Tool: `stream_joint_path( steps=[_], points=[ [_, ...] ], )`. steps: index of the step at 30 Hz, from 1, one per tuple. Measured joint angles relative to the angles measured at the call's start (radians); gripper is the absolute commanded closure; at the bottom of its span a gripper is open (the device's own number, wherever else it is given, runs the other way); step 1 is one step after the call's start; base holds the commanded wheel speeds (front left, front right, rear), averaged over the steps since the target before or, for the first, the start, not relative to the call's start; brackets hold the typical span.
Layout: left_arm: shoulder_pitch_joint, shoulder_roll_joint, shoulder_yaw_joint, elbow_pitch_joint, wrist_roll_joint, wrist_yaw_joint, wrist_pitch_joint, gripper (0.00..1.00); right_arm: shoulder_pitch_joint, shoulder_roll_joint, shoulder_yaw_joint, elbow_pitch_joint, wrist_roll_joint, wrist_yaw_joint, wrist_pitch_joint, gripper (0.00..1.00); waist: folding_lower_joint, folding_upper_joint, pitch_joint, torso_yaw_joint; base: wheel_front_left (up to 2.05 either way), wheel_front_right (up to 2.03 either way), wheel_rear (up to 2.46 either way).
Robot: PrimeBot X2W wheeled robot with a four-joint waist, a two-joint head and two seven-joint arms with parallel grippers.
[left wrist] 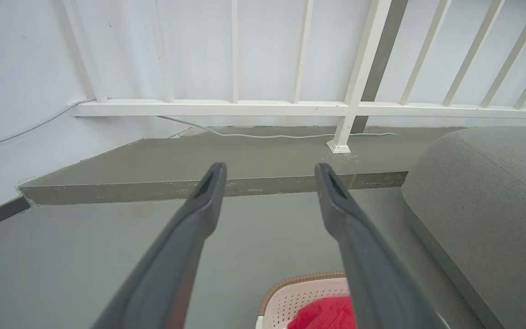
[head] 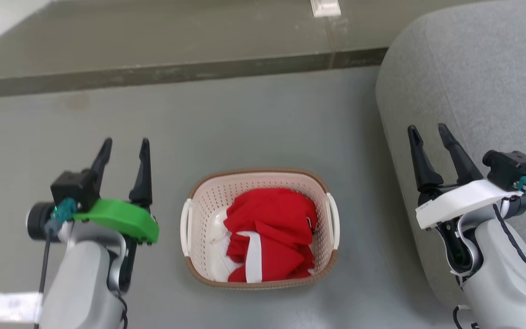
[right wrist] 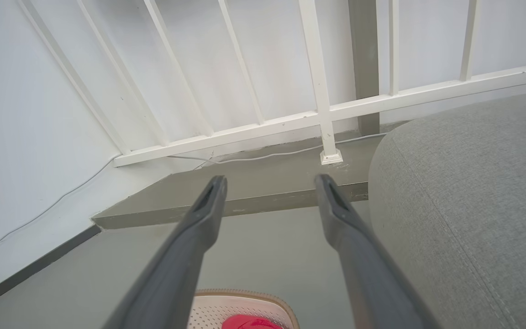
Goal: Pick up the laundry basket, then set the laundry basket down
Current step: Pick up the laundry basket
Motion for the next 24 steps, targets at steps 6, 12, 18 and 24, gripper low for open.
stream_joint_path(
  steps=[6, 12, 18, 24],
  points=[
    [0.072, -0.005, 0.023, -0.050, 0.001, 0.002, -0.001, 0.00, 0.019, 0.000, -0.021, -0.014, -0.018, 0.000, 0.000, 0.00, 0.0000, 0.0000, -0.042, 0.011, 0.00, 0.00, 0.00],
    [0.128, -0.017, 0.049, -0.098, 0.002, 0.009, -0.001, 0.00, 0.050, 0.000, -0.030, -0.020, -0.032, 0.000, 0.000, 0.00, 0.0000, 0.0000, -0.071, 0.019, 0.00, 0.00, 0.00],
    [0.163, -0.023, 0.052, -0.135, 0.008, 0.009, -0.001, 0.00, 0.056, 0.000, -0.031, -0.031, -0.054, 0.000, 0.000, 0.00, 0.0000, 0.0000, -0.080, 0.020, 0.00, 0.00, 0.00],
    [0.187, -0.023, 0.058, -0.159, 0.029, 0.009, -0.001, 0.00, 0.060, 0.000, -0.041, -0.035, -0.060, 0.000, 0.000, 0.00, 0.0000, 0.0000, -0.084, 0.020, 0.00, 0.00, 0.00]
  ],
)
